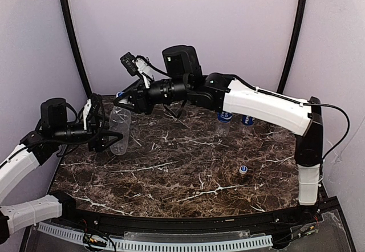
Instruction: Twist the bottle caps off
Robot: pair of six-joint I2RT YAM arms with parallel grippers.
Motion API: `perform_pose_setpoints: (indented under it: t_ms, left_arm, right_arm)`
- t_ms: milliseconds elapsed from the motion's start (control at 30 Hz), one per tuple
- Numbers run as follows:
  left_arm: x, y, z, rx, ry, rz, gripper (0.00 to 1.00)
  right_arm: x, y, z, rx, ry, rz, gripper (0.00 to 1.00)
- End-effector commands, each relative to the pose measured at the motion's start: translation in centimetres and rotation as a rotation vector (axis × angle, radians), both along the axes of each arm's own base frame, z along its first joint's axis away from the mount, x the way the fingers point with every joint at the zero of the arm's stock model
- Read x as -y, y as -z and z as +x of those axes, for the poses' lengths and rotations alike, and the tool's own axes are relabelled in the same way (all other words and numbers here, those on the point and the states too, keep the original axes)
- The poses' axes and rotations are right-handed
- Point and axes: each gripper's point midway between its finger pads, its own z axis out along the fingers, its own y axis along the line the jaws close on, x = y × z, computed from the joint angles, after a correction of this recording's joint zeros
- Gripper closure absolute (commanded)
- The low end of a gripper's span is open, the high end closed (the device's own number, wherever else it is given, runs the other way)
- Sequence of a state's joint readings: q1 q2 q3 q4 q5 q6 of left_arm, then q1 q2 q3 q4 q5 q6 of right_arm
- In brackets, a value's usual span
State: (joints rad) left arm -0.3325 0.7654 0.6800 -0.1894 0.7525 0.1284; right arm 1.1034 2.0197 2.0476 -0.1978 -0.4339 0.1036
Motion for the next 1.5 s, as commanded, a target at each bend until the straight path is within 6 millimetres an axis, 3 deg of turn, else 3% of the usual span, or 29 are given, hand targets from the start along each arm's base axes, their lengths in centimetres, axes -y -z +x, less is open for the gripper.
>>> perform_pose_setpoints:
  t_ms: [0,167,267,367,500,667,700,767,833,867,1033,1167,1300,1467]
  left_arm:
    - [0.8,-1.9,-0.5,0.027,0.057,-0.035,0.30]
    - [1.2,-1.8,-0.6,0.021,0.071,-0.053,0.32]
    - [1.4,-2.1,-0.7,0.027,0.085,-0.063,0.19]
    - [1.5,-2.2,-0.7,0.025,0.087,-0.071,0.17]
    - [1.4,-1.9,-0.8,0.024,0.085,-0.067,0.25]
    - [1.3,-1.5,-0.8,0.023,0.077,-0.059,0.48]
    - [1.3,-1.4,-0.8,0.024,0.074,-0.053,0.50]
    - [1.1,-1.2,-0.6,0.030,0.063,-0.039,0.52]
    - [0.8,-1.0,-0.3,0.045,0.038,-0.007,0.53]
    - [0.4,-0.9,0.3,0.064,0.002,0.019,0.53]
    - [-3.2,-0.1,4.1,0.302,-0.206,0.302,0.55]
    - [-7.3,-2.1,7.8,0.532,-0.440,0.537,0.63]
    - [-8.3,-4.2,8.7,0.695,-0.506,0.655,0.69]
    - [-8.0,-4.2,8.7,0.799,-0.481,0.765,0.70]
  right_arm:
    - [-0.8,-2.2,-1.1,0.005,-0.050,0.085,1.00]
    - [-1.0,-1.8,-1.2,-0.012,-0.057,0.086,1.00]
    - [-1.2,-1.8,-1.1,-0.018,-0.058,0.090,1.00]
    - [-1.1,-1.9,-1.0,-0.014,-0.055,0.095,1.00]
    - [-1.0,-1.9,-1.1,-0.006,-0.049,0.092,1.00]
    - [-0.4,-1.4,-0.8,-0.009,-0.028,0.077,1.00]
    - [-0.2,-1.5,-0.7,-0.011,-0.021,0.077,0.91]
    - [0.3,-1.4,-0.7,-0.028,-0.023,0.072,0.46]
    - [1.2,-1.9,-0.8,-0.059,-0.044,0.077,0.25]
    - [1.8,-2.3,-0.6,-0.075,-0.043,0.082,0.21]
    - [4.1,-2.9,0.1,-0.113,0.043,0.098,0.24]
    - [4.2,-1.0,2.0,-0.182,0.189,0.082,0.31]
    - [3.2,1.0,4.4,-0.260,0.311,0.050,0.33]
    - [1.7,0.2,4.9,-0.270,0.301,0.068,0.33]
